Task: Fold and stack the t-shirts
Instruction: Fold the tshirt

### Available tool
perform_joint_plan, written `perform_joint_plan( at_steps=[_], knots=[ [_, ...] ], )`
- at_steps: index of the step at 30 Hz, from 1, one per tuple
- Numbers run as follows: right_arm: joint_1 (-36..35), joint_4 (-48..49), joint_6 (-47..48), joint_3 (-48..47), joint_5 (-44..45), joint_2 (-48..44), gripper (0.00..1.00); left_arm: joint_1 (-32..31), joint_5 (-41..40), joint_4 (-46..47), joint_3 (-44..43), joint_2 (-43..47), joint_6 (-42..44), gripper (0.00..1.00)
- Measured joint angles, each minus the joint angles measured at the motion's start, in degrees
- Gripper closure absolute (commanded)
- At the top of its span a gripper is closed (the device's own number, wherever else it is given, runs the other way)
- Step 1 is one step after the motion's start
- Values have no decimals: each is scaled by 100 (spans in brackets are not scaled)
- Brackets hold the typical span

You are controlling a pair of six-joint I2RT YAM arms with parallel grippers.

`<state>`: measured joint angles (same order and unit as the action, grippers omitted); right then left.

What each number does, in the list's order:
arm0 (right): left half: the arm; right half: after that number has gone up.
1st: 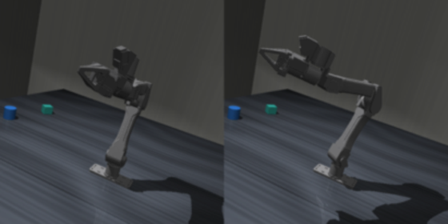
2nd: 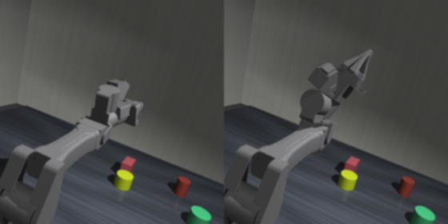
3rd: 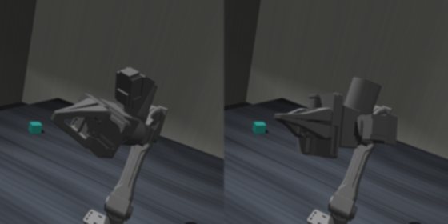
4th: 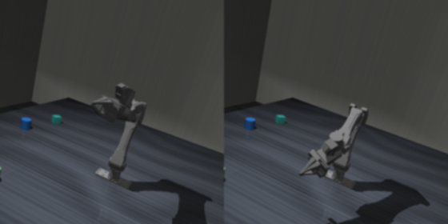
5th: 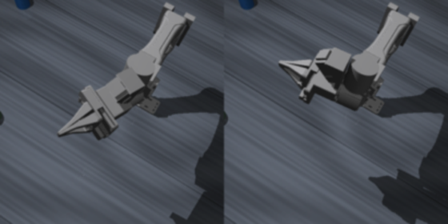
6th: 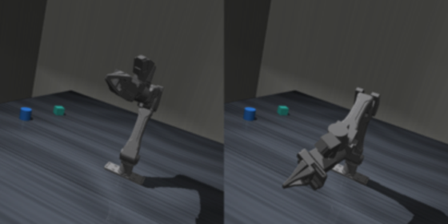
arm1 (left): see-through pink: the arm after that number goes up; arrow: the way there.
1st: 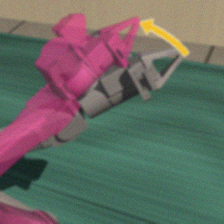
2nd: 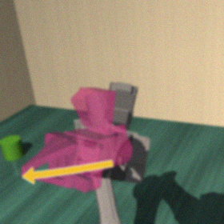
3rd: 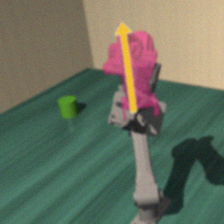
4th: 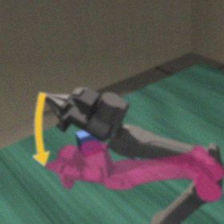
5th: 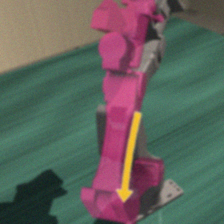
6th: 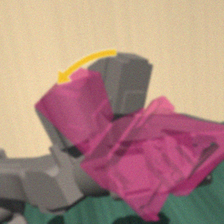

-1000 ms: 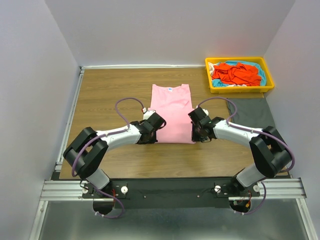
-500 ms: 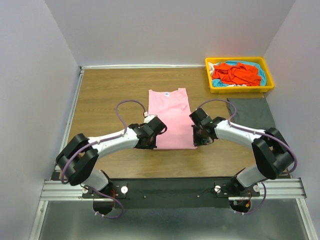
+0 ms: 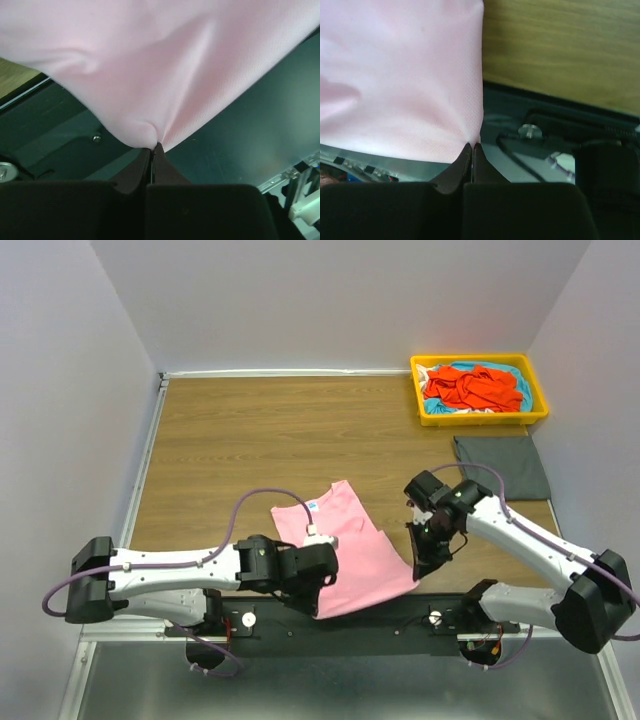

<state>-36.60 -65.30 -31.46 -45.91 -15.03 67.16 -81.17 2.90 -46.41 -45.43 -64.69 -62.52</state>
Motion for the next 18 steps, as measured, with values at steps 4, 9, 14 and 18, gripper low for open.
perform_joint_plan(
  at_steps=[4,9,14,18],
  knots=[
    [-11,-721,160,-1292,192,562,99,787,4,-306,-509,212,157,100],
    [-9,-850,466,-2833,533,1416,99,2378,-68,-234,-785,522,807,100],
    [-4,-973,763,-3915,719,2214,99,2876,57,-72,-820,485,1261,100],
    [24,-1016,960,-4686,817,2747,99,3276,264,332,-769,490,1458,100]
  ],
)
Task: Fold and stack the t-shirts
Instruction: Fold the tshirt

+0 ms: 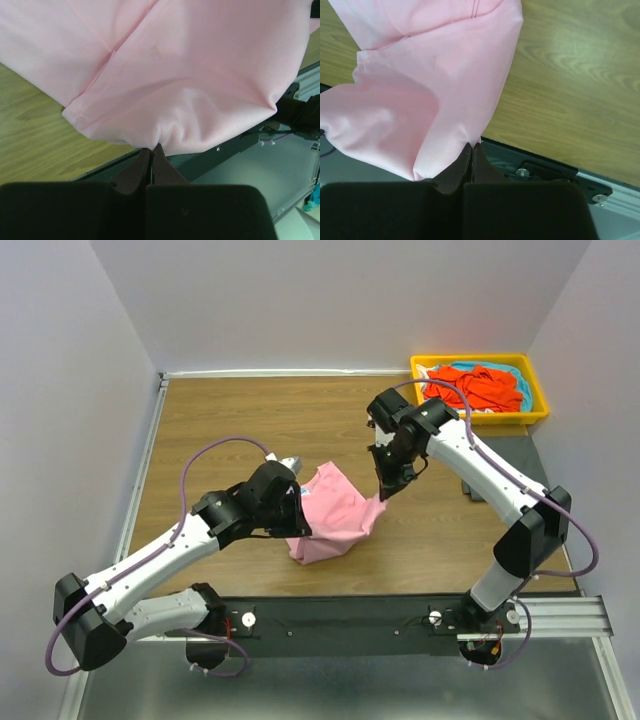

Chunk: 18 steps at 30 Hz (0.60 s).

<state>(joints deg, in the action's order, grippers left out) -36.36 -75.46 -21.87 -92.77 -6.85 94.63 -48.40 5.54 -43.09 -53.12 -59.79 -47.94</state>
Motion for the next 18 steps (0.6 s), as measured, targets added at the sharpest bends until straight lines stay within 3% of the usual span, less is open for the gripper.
perform_joint_plan(
  at_steps=[10,18],
  knots=[
    [11,11,247,-544,42,490,99,629,374,420,258,20,662,100],
    [35,140,310,1611,-101,-295,99,625,597,422,601,92,1215,100]
  ],
)
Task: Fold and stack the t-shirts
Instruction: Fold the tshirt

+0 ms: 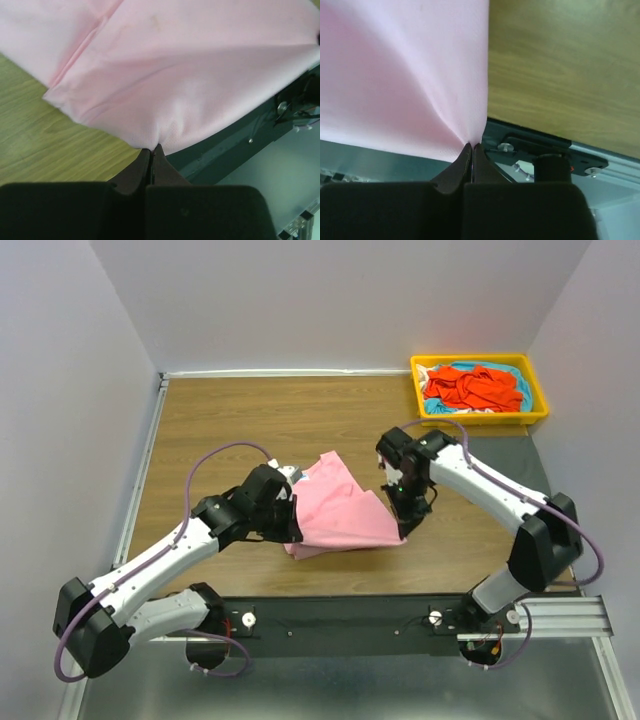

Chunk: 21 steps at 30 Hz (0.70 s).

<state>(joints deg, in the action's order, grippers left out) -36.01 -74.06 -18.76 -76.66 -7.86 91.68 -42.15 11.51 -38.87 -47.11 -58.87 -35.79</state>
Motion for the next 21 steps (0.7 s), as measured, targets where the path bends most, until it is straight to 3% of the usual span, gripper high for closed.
perform_joint_plan(
  at_steps=[7,10,15,18,21],
  knots=[
    [-229,4,-55,1814,-927,-1460,99,-575,227,-92,474,282,90,100],
    [-435,-157,-103,2118,-1519,-1838,99,-824,339,-291,472,540,131,100],
    [-516,-323,-188,1368,-1558,-1725,99,-608,352,-562,44,450,332,100],
    [-450,-273,-181,466,-1224,-1134,99,-164,374,-389,-269,33,485,100],
    [-44,-138,-52,258,-1069,-739,99,221,437,7,-472,-627,678,100]
  ],
)
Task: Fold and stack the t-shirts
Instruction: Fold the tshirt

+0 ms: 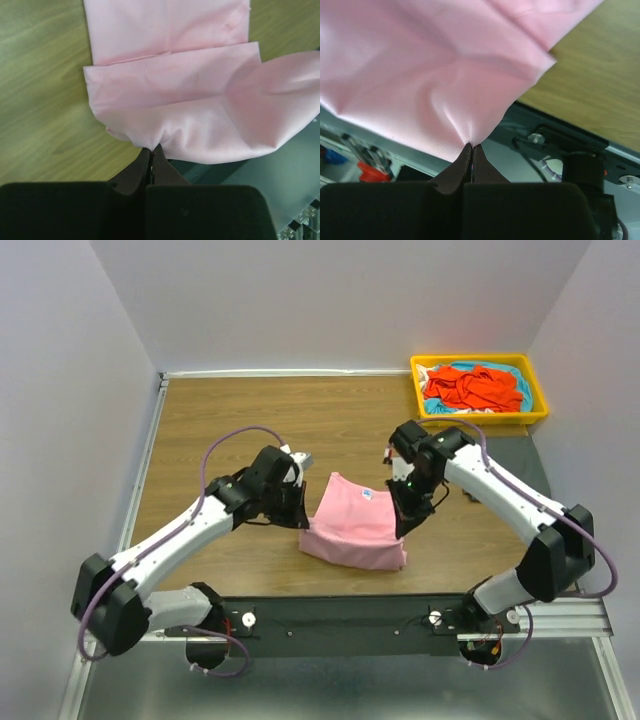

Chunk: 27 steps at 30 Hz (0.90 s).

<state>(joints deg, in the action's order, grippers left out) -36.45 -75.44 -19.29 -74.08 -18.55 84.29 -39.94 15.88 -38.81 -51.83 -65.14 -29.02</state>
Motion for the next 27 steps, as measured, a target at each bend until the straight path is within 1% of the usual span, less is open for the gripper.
perform_joint_plan(
  at_steps=[4,7,12,15,18,20,24,27],
  knots=[
    [1193,315,219,2,114,446,99,341,72,424,-472,-1019,267,100],
    [1786,761,271,48,111,750,99,494,157,815,-918,-1681,415,100],
    [2210,1460,293,105,20,1309,99,564,304,1198,-2223,-2846,654,100],
    [2240,1637,339,107,-28,1427,99,564,328,1346,-2549,-3095,800,100],
    [2238,1762,428,192,-160,1316,99,564,330,1346,-2527,-3073,914,100],
    [2238,1801,470,306,-269,1222,99,564,330,1419,-2328,-2994,960,100],
    [2238,1880,562,789,-614,850,99,570,319,1429,-1504,-2575,970,100],
    [2208,1941,592,1145,-925,570,99,570,319,1305,-918,-2100,920,100]
  ],
)
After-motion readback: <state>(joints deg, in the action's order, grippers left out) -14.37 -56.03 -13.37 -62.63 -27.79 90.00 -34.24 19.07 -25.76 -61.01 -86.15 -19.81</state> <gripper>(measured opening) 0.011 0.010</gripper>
